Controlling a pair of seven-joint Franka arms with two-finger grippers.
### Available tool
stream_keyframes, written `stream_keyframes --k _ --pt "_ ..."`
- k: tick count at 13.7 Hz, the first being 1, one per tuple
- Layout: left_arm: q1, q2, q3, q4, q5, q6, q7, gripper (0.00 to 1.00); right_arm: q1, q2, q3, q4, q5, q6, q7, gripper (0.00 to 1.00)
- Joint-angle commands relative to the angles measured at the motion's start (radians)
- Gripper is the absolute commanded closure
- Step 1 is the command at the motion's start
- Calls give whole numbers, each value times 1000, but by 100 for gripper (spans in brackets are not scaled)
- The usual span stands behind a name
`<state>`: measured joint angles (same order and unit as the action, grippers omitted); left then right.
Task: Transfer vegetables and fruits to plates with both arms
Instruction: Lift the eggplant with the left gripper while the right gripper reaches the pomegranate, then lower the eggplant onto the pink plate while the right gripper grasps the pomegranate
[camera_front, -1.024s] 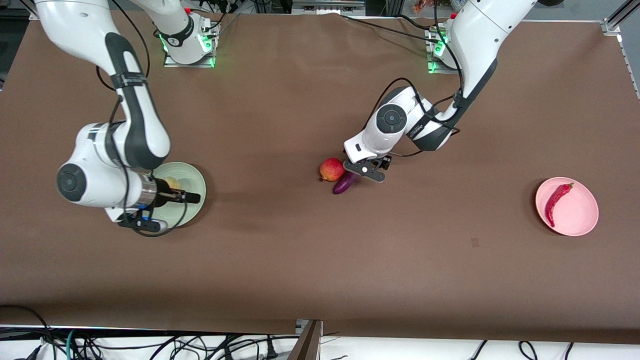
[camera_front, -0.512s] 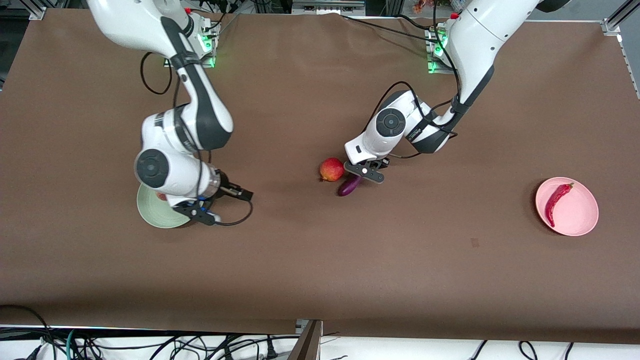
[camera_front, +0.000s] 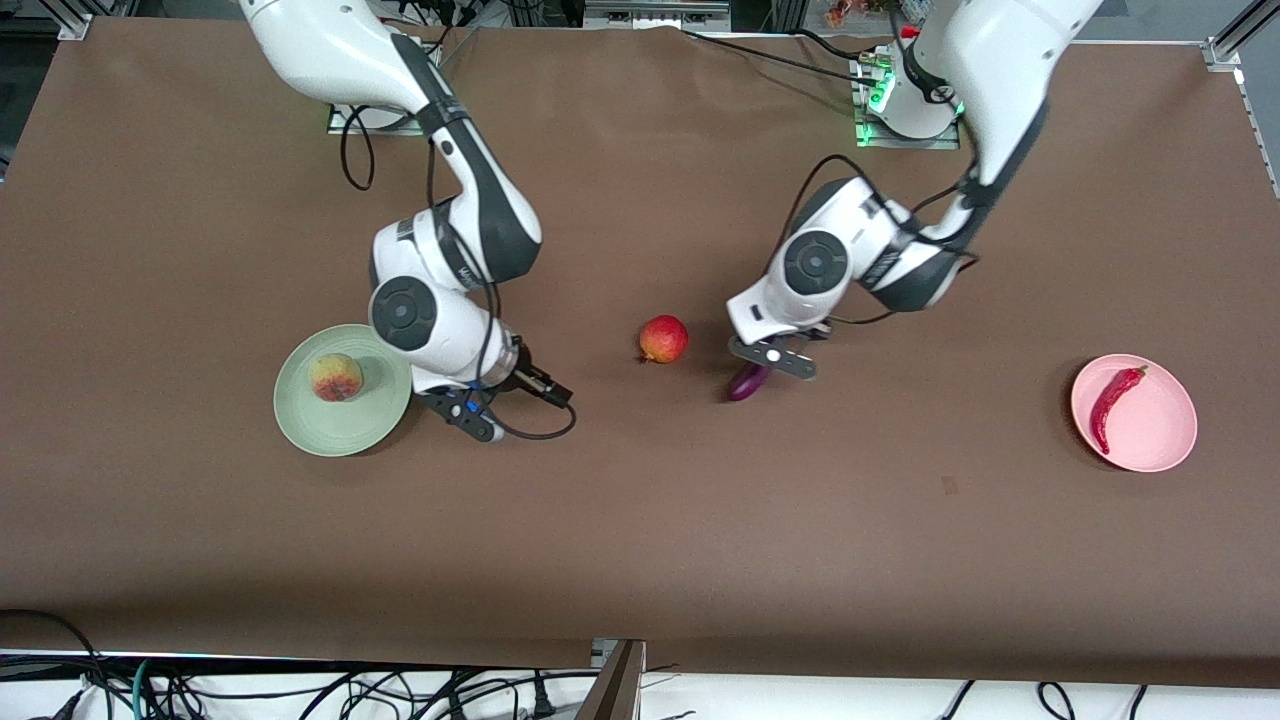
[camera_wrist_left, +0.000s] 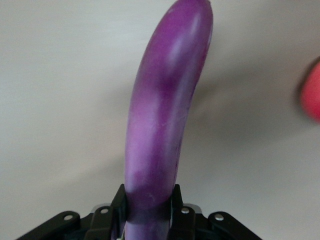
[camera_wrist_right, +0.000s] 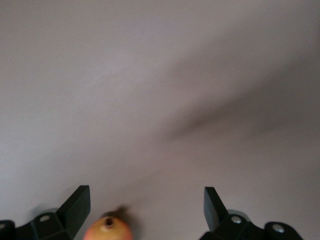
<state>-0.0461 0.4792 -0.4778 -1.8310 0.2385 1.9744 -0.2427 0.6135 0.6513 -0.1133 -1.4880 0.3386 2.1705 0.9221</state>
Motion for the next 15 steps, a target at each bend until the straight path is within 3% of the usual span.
stream_keyframes --k 1,4,9,11,15 --pt "105 -19 2 137 28 -246 226 100 37 34 40 29 14 70 139 0" --pt "269 -14 8 179 178 -290 620 100 120 83 46 35 7 175 297 0" --pt "510 -7 10 199 347 -223 975 100 189 154 44 34 2 256 419 0" --pt "615 25 10 199 412 -123 1083 100 198 171 46 34 3 262 455 0" --pt "824 159 13 199 418 176 1236 100 218 197 47 32 13 290 529 0"
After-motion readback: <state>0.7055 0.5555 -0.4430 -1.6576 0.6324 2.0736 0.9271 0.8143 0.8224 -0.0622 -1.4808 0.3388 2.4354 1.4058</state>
